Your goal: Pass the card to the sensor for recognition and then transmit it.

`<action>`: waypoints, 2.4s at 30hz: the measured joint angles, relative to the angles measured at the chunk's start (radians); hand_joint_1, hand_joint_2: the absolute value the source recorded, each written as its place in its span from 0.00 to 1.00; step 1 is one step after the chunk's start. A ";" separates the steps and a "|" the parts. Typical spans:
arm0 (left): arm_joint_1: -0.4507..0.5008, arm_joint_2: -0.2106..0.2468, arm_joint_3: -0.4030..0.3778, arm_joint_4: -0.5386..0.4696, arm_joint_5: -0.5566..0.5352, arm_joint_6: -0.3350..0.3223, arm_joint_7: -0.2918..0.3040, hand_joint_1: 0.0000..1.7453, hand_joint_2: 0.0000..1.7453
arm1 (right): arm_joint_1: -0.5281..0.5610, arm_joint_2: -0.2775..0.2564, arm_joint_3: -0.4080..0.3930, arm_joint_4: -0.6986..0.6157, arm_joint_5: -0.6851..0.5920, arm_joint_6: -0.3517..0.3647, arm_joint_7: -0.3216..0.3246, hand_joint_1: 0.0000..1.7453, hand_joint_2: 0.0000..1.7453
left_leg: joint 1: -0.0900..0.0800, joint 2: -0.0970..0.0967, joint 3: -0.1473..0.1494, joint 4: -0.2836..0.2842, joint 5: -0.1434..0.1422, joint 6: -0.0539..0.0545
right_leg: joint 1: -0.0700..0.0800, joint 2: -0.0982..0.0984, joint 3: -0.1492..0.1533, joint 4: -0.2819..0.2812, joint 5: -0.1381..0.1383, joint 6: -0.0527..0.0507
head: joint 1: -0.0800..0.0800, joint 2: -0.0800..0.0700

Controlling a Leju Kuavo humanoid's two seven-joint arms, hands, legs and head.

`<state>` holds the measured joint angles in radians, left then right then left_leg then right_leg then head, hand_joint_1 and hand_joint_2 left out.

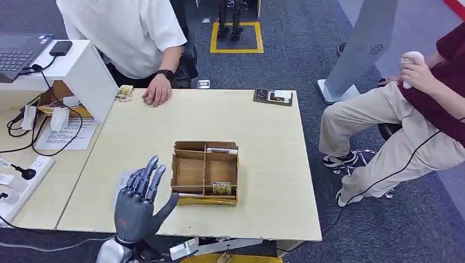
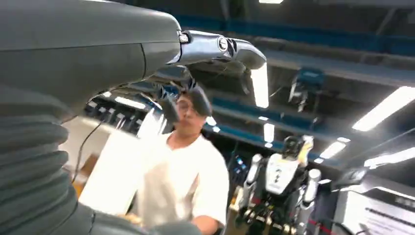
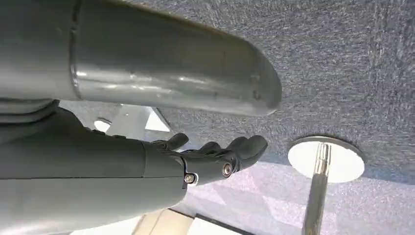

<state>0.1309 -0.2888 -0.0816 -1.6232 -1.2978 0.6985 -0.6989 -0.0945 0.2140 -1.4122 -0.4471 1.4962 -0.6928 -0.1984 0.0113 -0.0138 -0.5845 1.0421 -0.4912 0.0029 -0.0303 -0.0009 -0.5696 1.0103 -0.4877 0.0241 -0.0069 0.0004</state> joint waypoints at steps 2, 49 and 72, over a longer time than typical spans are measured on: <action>0.001 0.000 0.000 -0.011 -0.013 0.000 0.000 0.00 1.00 | -0.002 -0.002 0.002 0.002 0.001 0.000 0.000 0.00 0.00 | 0.000 0.000 0.000 0.000 0.000 0.000 | 0.000 0.000 0.000 0.000 0.000 0.000 | 0.000 0.000; -0.412 0.050 -0.381 0.509 -0.113 -0.001 0.460 0.00 1.00 | -0.030 -0.022 0.204 0.057 -0.009 0.000 0.073 0.00 0.00 | 0.000 0.000 0.000 0.000 0.000 0.000 | 0.000 0.001 0.000 0.000 0.001 0.000 | 0.000 0.000; -0.468 0.091 -0.496 0.631 -0.165 0.000 0.556 0.00 1.00 | -0.036 -0.032 0.251 0.077 -0.027 0.000 0.080 0.00 0.00 | 0.000 0.000 0.000 0.000 0.000 0.000 | 0.000 0.001 0.000 0.000 0.001 0.000 | 0.000 0.000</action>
<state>-0.3374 -0.1976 -0.5772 -0.9918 -1.4630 0.6985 -0.1427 -0.1307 0.1816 -1.1612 -0.3696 1.4691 -0.6928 -0.1179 0.0111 -0.0138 -0.5846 1.0425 -0.4909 0.0030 -0.0305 -0.0003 -0.5698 1.0103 -0.4871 0.0239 -0.0069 0.0004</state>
